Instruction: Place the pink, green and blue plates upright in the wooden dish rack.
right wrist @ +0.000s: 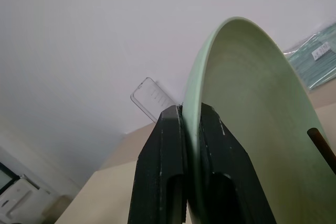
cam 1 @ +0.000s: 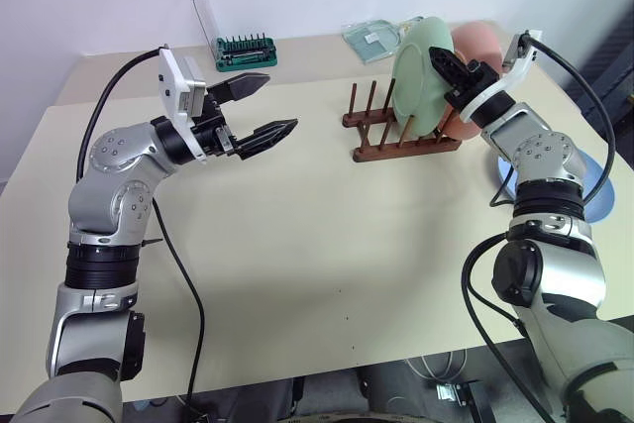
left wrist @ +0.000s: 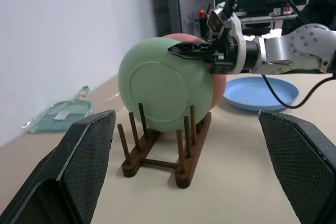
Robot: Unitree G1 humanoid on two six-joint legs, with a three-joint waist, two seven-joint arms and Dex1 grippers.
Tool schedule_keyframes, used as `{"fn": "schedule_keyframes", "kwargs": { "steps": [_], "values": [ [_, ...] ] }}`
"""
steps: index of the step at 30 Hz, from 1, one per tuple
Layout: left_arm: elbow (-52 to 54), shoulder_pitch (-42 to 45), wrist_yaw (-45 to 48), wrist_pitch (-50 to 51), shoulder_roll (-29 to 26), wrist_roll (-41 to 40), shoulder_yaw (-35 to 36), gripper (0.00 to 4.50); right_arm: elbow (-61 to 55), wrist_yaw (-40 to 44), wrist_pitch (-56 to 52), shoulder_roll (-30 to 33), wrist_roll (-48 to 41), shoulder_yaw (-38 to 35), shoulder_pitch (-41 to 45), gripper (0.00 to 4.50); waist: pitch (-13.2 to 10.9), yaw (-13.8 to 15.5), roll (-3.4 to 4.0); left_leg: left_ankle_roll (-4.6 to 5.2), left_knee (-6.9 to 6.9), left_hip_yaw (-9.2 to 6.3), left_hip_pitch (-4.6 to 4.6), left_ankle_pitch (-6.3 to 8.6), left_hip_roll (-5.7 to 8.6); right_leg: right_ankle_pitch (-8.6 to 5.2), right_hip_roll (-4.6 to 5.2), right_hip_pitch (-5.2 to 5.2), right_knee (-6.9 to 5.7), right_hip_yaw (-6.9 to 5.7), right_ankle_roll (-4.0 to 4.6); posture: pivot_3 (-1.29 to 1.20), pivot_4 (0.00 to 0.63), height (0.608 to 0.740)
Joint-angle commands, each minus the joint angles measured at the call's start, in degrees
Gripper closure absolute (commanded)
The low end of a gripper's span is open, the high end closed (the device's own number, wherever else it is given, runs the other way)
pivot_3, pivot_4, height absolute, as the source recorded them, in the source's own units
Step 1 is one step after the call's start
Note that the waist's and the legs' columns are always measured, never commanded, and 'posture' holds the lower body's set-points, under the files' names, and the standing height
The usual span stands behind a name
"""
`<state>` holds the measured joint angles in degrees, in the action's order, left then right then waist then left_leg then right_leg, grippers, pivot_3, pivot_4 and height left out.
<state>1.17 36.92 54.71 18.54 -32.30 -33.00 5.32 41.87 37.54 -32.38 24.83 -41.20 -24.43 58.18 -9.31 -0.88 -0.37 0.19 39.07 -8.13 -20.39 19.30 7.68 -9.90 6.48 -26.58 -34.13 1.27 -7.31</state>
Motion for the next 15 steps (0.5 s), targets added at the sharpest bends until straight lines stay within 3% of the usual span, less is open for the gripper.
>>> {"fn": "schedule_keyframes", "kwargs": {
  "steps": [1, 15],
  "values": [
    [1.70, 1.27, -0.03, -0.47, -0.20, -0.25, 1.19, 0.04, -2.26, 0.87, 0.34, 0.50, -0.50, -1.08, 0.74, 4.50, 0.00, -0.01, 0.00, 0.00, 0.00, 0.00, 0.00, 0.00, 0.00, 0.00, 0.00, 0.00, 0.00, 0.00, 0.00, 0.00, 0.150, 0.740],
    [0.44, 1.99, 0.50, -1.01, 0.41, 0.01, 0.94, 0.04, -6.83, -1.11, -1.99, 0.70, -2.69, -2.55, 6.59, 4.50, 0.00, -0.03, 0.01, 0.00, -0.02, 0.00, 0.00, 0.00, 0.00, 0.00, -0.01, -0.02, 0.00, 0.00, 0.00, 0.00, 0.150, 0.740]
  ]
}}
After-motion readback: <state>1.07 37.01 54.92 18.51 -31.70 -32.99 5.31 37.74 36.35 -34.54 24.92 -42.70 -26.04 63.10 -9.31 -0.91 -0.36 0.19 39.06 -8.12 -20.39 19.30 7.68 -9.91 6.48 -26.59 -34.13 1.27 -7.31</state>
